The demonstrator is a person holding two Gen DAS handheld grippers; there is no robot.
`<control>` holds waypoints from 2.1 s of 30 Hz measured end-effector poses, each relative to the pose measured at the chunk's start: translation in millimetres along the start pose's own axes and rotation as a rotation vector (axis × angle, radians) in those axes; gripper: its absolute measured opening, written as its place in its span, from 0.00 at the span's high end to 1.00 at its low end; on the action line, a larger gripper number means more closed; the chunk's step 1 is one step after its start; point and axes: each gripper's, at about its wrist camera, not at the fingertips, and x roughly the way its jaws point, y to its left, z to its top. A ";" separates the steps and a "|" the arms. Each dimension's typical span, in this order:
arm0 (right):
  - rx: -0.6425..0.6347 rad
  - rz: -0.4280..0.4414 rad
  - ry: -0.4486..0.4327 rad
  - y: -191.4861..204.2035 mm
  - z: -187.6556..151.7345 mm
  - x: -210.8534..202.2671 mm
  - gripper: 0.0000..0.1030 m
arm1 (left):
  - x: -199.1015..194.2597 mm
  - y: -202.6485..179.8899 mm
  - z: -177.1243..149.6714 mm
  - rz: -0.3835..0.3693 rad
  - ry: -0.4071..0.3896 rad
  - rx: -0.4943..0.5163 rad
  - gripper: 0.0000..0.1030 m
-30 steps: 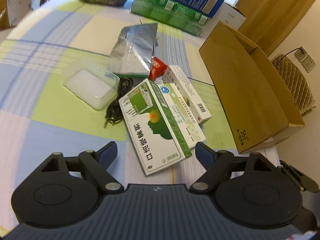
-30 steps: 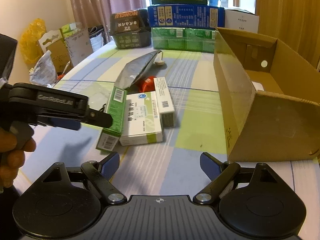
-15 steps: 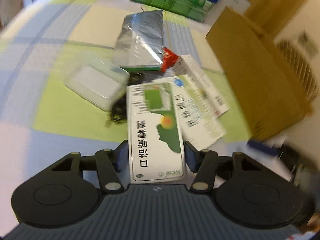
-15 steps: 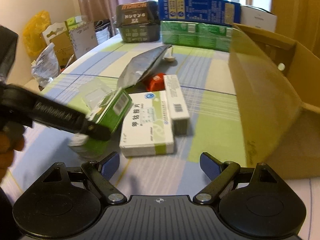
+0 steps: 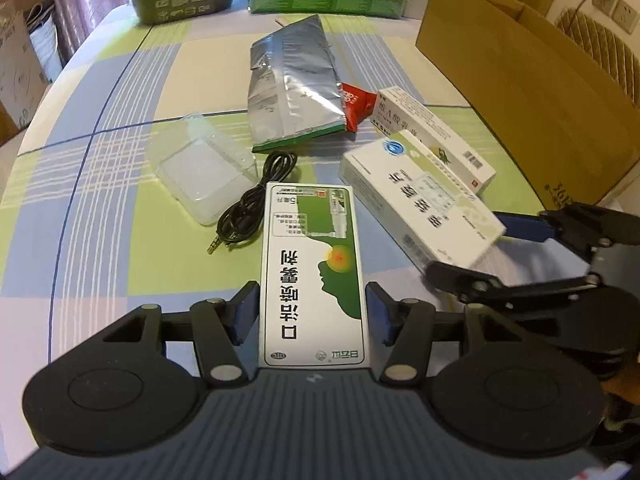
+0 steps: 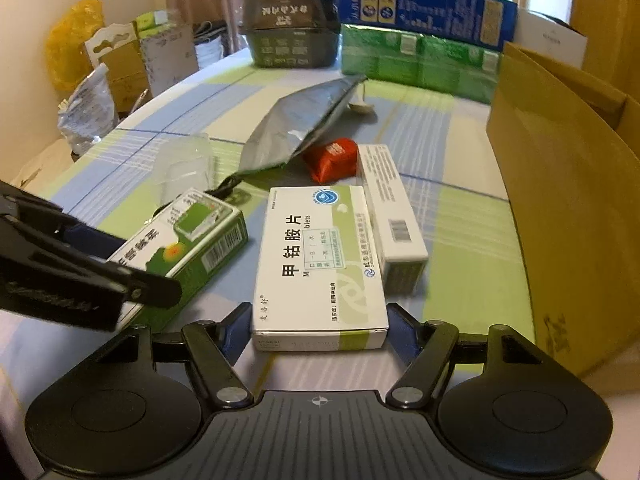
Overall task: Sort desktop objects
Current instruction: 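Grasp the white medicine box with the right gripper while the left holds the green box, then carry both boxes to the cardboard box while the left gripper releases the green box inside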
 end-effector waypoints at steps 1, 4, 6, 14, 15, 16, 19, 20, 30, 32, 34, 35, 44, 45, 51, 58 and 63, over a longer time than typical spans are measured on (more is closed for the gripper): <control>0.003 -0.001 0.011 -1.7 -3.5 -5.2 0.34 | 1.4 -1.9 0.0 0.003 0.001 0.006 0.49; 0.007 -0.021 0.035 -5.8 -18.5 -26.5 0.34 | 2.7 -10.0 -2.8 0.014 0.004 0.026 0.49; 0.013 -0.045 0.047 -10.4 -31.6 -40.8 0.34 | 1.7 -16.2 -5.7 0.006 0.010 0.032 0.49; 0.045 -0.091 0.059 -24.1 -61.6 -69.9 0.32 | -2.7 -49.2 -21.7 -0.013 0.017 0.083 0.49; 0.043 -0.091 0.053 -23.6 -60.4 -69.3 0.30 | -2.9 -51.2 -21.8 -0.003 0.012 0.086 0.49; 0.039 -0.088 0.044 -23.2 -58.3 -67.9 0.29 | -3.7 -52.2 -21.4 0.002 0.005 0.082 0.49; 0.014 -0.087 0.019 -20.8 -50.9 -60.6 0.28 | -3.5 -51.4 -16.7 0.005 -0.015 0.057 0.49; 0.014 -0.085 0.015 -20.9 -48.0 -56.8 0.28 | -2.5 -51.0 -15.3 0.007 -0.018 0.052 0.49; 0.046 -0.071 0.032 -29.0 -40.9 -36.8 0.29 | 7.5 -54.4 -12.9 0.027 -0.030 0.072 0.49; 0.054 -0.068 0.037 -29.9 -41.6 -35.5 0.30 | 9.5 -55.3 -12.5 0.030 -0.025 0.077 0.49; 0.061 -0.071 0.041 -30.4 -42.3 -34.7 0.33 | 11.4 -56.0 -12.9 0.034 -0.017 0.082 0.49; 0.063 -0.073 0.041 -30.3 -42.2 -34.7 0.33 | 12.0 -56.2 -13.2 0.037 -0.013 0.083 0.49; 0.097 -0.103 0.008 -29.9 -41.9 -53.6 0.34 | -1.4 -62.0 -19.2 0.041 -0.017 0.090 0.51; 0.098 -0.105 0.003 -29.7 -41.7 -57.0 0.34 | -4.3 -63.0 -20.3 0.042 -0.019 0.089 0.51; 0.110 -0.115 -0.033 -28.4 -41.8 -86.9 0.34 | -24.6 -70.8 -24.3 0.042 -0.040 0.091 0.51; 0.128 -0.135 -0.069 -29.8 -44.3 -117.7 0.34 | -48.2 -82.3 -27.2 0.033 -0.076 0.098 0.51; 0.130 -0.145 -0.106 -28.6 -42.2 -141.7 0.34 | -69.7 -92.2 -22.5 0.024 -0.118 0.102 0.51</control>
